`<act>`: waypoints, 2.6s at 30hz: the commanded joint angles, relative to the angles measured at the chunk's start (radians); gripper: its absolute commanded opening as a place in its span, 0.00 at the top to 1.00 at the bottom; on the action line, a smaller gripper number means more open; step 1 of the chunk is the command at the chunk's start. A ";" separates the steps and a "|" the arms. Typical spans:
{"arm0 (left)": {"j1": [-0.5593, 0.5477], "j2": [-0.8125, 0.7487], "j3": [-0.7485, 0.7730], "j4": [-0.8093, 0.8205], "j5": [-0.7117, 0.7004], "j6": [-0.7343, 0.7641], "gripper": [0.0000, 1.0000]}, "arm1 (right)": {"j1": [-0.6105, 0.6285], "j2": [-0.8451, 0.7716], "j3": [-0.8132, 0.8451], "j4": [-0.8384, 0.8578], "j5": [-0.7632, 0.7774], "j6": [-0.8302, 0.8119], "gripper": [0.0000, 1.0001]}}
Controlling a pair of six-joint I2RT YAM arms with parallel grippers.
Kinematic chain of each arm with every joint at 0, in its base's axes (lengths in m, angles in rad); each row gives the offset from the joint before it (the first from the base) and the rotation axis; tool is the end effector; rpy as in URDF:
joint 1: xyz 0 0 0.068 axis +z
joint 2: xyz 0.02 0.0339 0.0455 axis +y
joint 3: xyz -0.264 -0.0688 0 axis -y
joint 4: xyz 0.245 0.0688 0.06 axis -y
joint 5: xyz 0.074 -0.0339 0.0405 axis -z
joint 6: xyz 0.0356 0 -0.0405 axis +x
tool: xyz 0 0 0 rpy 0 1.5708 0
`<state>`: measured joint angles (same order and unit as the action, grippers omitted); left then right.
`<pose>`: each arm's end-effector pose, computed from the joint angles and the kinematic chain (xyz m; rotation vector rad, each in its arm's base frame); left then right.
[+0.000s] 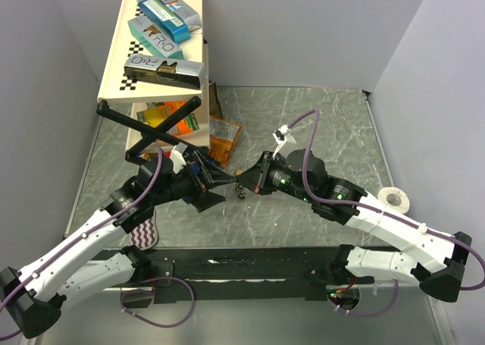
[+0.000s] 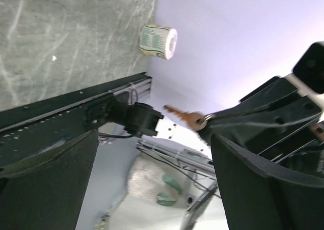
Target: Unlock with the key
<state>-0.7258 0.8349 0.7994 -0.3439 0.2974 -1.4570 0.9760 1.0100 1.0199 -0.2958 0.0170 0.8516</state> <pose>0.1353 -0.1340 0.3204 -0.6188 2.2855 -1.5795 0.1289 0.1894 0.3686 -0.1146 2.0496 1.2058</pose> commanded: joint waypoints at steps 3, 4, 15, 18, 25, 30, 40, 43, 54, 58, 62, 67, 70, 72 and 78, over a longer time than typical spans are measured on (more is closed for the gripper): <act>0.003 -0.003 -0.016 0.074 0.019 -0.183 0.04 | 0.024 -0.011 -0.047 0.090 -0.048 0.012 1.00; 0.003 -0.005 -0.017 0.075 0.014 -0.190 0.04 | 0.029 -0.010 -0.053 0.110 -0.052 0.015 1.00; 0.005 -0.007 -0.115 0.207 0.057 -0.305 0.01 | 0.046 0.068 -0.024 0.170 -0.110 0.003 1.00; 0.008 -0.007 -0.112 0.213 0.055 -0.307 0.05 | 0.049 0.088 -0.024 0.182 -0.121 0.007 1.00; 0.029 -0.008 -0.120 0.238 0.060 -0.313 0.20 | 0.055 0.116 -0.023 0.181 -0.143 0.012 1.00; 0.046 -0.003 -0.085 0.163 0.039 -0.273 0.25 | 0.053 0.124 -0.020 0.176 -0.143 0.015 1.00; 0.071 0.003 -0.085 0.134 0.039 -0.267 0.36 | 0.053 0.127 -0.009 0.147 -0.150 0.015 1.00; 0.074 0.006 -0.083 0.128 0.042 -0.263 0.39 | 0.053 0.134 -0.003 0.144 -0.153 0.015 1.00; 0.089 -0.016 -0.091 0.079 0.013 -0.269 0.46 | 0.055 0.136 -0.004 0.149 -0.157 0.015 1.00; 0.092 -0.023 -0.089 0.066 0.002 -0.267 0.51 | 0.053 0.130 -0.015 0.155 -0.158 0.023 1.00; 0.095 -0.034 -0.092 0.057 -0.006 -0.270 0.58 | 0.055 0.121 -0.023 0.158 -0.155 0.027 1.00; 0.095 -0.040 -0.097 0.057 -0.007 -0.275 0.62 | 0.055 0.116 -0.030 0.162 -0.157 0.032 1.00; 0.095 -0.043 -0.094 0.052 -0.010 -0.270 0.66 | 0.055 0.116 -0.034 0.164 -0.160 0.035 1.00; 0.095 -0.045 -0.092 0.046 -0.018 -0.267 0.70 | 0.053 0.111 -0.037 0.164 -0.160 0.035 1.00; 0.095 -0.042 -0.097 0.048 -0.014 -0.259 0.87 | 0.056 0.105 -0.043 0.165 -0.161 0.037 1.00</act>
<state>-0.6353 0.8066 0.6811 -0.2325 0.2928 -1.6608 1.0233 1.1477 0.9707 -0.1699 -0.1398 0.8749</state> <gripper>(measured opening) 0.161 0.009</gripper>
